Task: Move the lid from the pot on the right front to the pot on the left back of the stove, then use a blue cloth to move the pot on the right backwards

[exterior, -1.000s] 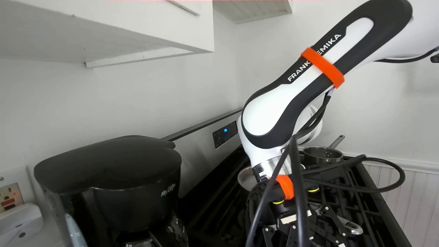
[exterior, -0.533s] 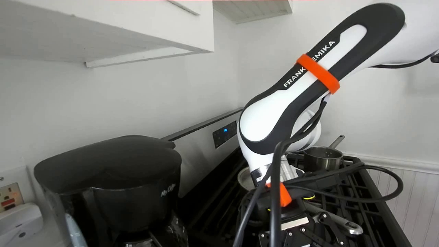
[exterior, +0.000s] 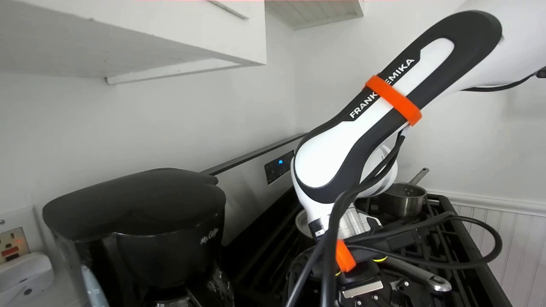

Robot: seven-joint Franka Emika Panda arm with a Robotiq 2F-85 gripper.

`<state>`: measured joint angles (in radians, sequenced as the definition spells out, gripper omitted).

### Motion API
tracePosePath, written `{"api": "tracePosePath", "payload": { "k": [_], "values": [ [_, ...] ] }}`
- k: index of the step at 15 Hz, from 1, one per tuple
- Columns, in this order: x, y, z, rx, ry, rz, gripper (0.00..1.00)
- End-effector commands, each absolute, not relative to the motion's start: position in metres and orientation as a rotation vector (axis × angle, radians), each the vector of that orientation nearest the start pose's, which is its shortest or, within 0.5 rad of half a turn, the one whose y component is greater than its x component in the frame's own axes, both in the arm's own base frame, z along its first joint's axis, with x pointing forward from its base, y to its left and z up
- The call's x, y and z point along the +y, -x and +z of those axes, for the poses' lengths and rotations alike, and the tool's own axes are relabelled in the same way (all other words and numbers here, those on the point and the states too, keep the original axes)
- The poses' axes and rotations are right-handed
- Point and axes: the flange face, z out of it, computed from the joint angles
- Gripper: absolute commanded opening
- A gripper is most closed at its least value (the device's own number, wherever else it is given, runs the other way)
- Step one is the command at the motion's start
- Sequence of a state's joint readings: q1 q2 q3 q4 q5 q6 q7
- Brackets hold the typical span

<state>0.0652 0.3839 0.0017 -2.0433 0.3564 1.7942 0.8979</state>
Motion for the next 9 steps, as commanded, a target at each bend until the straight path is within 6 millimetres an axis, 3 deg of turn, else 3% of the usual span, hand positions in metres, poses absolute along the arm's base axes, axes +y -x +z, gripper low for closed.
{"api": "tracePosePath", "payload": {
  "k": [1,7,9],
  "values": [
    [0.066,-0.519,0.227,1.494,2.574,1.085,0.47],
    [0.058,-0.519,0.245,1.458,2.589,1.072,0.05],
    [0.053,-0.519,0.252,1.452,2.586,1.075,0.0]
  ]
}}
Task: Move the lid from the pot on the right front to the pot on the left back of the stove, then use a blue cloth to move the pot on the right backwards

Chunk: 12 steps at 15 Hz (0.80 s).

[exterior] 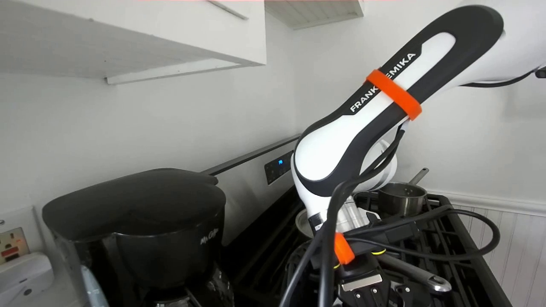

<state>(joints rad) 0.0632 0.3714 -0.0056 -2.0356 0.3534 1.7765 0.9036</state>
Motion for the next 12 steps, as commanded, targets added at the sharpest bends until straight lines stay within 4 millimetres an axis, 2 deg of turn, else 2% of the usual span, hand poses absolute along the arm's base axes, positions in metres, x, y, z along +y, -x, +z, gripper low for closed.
{"api": "tracePosePath", "payload": {
  "k": [1,8,12],
  "values": [
    [0.05,-0.519,0.257,1.45,2.586,1.076,0.0],
    [0.026,-0.522,0.294,1.4,2.609,1.022,0.0],
    [0.01,-0.523,0.324,1.269,2.622,0.985,0.0]
  ]
}}
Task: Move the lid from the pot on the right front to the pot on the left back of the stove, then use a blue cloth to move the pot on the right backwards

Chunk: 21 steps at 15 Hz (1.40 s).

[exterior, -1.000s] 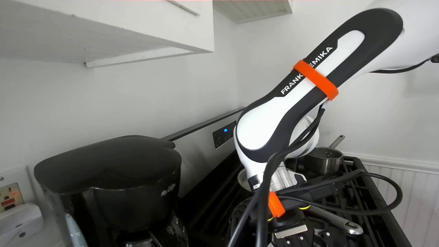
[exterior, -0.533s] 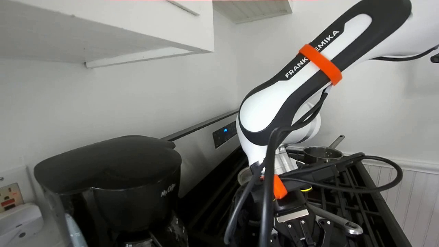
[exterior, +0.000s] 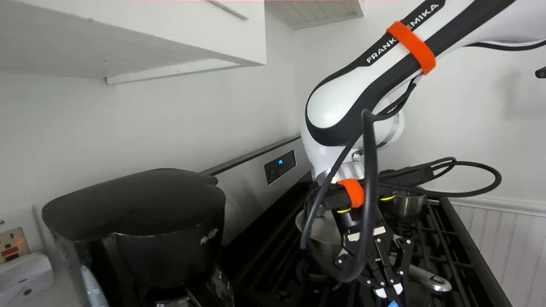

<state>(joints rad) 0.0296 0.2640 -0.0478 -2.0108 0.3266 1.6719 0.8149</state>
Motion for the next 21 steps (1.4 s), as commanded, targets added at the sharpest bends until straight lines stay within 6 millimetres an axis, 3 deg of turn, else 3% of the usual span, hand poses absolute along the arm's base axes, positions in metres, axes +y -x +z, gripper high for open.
{"api": "tracePosePath", "payload": {
  "k": [1,11,17,18,21],
  "values": [
    [0.006,-0.523,0.331,1.229,2.63,0.965,0.0],
    [-0.023,-0.533,0.416,0.85,2.725,0.62,0.0],
    [-0.056,-0.528,0.481,0.77,2.772,0.309,0.0],
    [-0.046,-0.537,0.46,0.797,2.752,0.413,0.01],
    [-0.057,-0.532,0.481,0.792,2.753,0.336,0.01]
  ]
}}
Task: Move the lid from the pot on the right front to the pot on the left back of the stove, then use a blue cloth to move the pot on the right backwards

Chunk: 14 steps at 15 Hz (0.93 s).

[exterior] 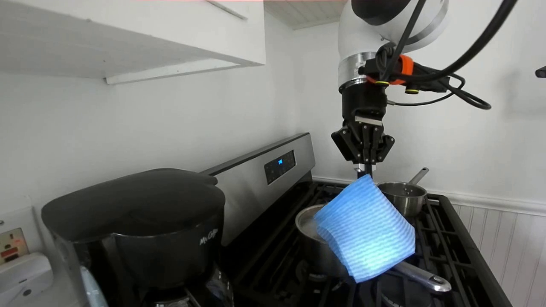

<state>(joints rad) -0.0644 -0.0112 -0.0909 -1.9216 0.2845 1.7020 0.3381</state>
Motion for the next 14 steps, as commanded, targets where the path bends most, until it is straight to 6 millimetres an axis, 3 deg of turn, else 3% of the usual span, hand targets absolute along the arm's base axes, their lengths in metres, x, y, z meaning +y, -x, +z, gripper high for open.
{"api": "tracePosePath", "payload": {
  "k": [1,4,8,11,14],
  "values": [
    [-0.057,-0.531,0.482,0.791,2.754,0.333,0.01],
    [-0.056,-0.531,0.48,0.79,2.755,0.333,0.0],
    [-0.089,-0.53,0.505,0.818,2.779,0.225,0.0],
    [-0.127,-0.528,0.519,0.865,2.827,0.183,0.0],
    [-0.178,-0.526,0.529,0.99,2.842,0.125,0.0]
  ]
}}
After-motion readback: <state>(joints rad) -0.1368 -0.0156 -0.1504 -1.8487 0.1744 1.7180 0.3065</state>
